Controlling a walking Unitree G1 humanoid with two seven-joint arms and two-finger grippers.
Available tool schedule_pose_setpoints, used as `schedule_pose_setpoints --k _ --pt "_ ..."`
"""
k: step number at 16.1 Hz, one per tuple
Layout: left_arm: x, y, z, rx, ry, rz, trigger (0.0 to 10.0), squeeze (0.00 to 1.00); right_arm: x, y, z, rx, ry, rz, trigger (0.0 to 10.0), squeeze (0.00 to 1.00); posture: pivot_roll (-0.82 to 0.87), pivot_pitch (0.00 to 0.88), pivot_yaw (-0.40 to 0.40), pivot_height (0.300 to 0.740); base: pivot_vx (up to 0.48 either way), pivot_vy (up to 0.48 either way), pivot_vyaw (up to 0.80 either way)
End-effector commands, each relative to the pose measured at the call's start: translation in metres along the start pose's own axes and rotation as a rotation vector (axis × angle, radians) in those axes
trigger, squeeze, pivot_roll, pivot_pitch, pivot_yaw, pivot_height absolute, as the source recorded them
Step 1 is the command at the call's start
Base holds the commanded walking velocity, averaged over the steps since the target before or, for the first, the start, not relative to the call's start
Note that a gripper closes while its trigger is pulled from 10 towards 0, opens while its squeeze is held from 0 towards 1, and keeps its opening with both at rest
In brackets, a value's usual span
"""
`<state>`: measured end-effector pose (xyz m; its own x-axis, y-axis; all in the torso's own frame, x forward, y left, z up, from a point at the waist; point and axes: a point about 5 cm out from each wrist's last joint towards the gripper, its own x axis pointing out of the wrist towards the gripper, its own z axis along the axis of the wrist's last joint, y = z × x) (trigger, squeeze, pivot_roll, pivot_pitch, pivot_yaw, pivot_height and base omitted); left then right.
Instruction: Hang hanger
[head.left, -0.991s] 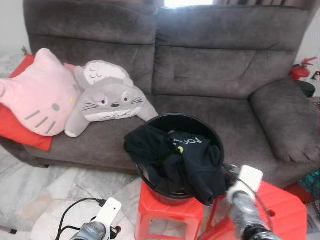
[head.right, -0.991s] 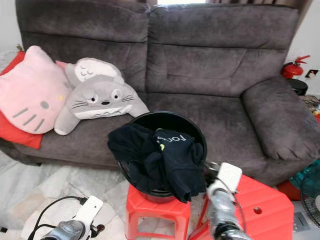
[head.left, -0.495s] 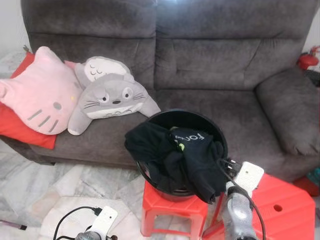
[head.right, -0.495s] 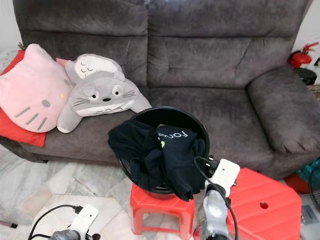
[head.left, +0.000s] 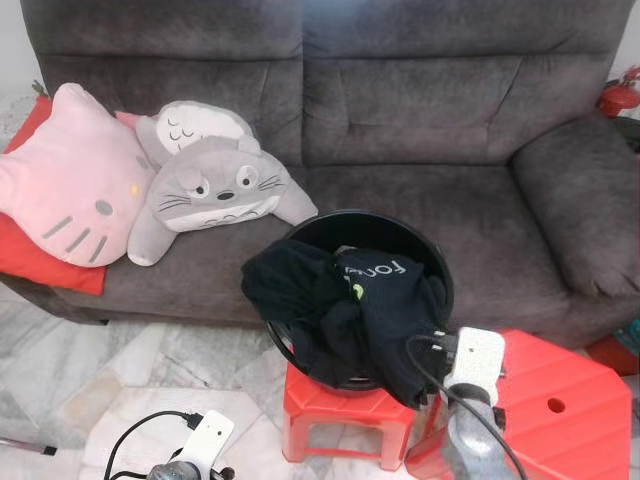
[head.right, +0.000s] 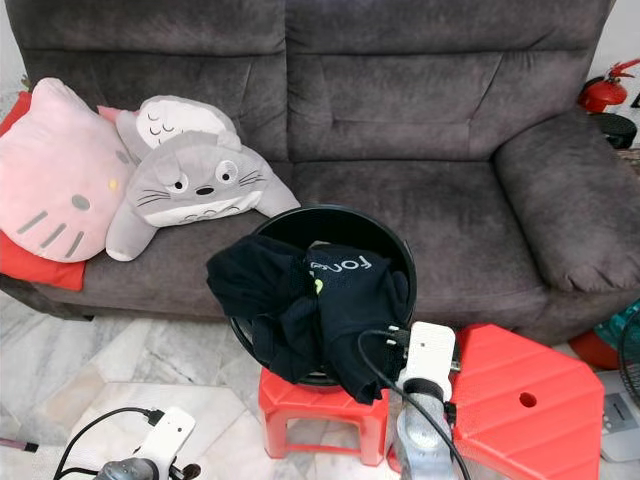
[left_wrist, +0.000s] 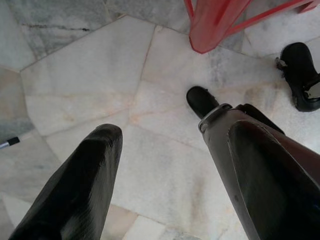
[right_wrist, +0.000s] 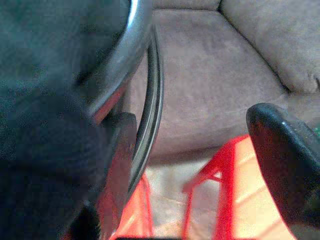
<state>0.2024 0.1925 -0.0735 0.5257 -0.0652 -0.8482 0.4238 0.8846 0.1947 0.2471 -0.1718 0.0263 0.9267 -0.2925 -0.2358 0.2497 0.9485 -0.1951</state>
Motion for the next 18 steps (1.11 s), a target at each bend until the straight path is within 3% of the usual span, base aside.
schedule_pose_setpoints --k 1,3,6,9,18 --pt "-0.001 -0.001 -0.006 0.007 0.015 -0.006 10.0 0.0 -0.006 -0.001 0.001 -0.087 0.029 0.026 10.0 0.0 -0.15 0.102 0.042 0.74 0.0 0.0 0.0" --pt "0.0 -0.003 -0.002 0.009 0.01 -0.009 10.0 0.0 -0.016 -0.012 0.013 -0.134 -0.031 0.055 10.0 0.0 -0.16 0.077 0.036 0.74 0.0 0.0 0.0" --pt "0.001 -0.003 0.004 0.017 0.0 -0.013 10.0 0.0 -0.036 -0.018 0.042 0.017 -0.23 0.071 10.0 0.0 -0.18 0.05 0.035 0.74 0.0 0.0 0.0" --pt "0.002 -0.003 0.013 0.025 -0.016 -0.01 10.0 0.0 -0.044 -0.023 0.044 0.047 -0.247 0.07 10.0 0.0 -0.19 0.033 0.036 0.74 0.0 0.0 0.0" --pt "0.004 0.004 0.042 0.011 -0.069 0.038 10.0 0.0 -0.004 -0.035 0.064 0.08 -0.294 0.009 10.0 0.0 -0.21 0.0 0.025 0.74 0.0 0.0 0.0"
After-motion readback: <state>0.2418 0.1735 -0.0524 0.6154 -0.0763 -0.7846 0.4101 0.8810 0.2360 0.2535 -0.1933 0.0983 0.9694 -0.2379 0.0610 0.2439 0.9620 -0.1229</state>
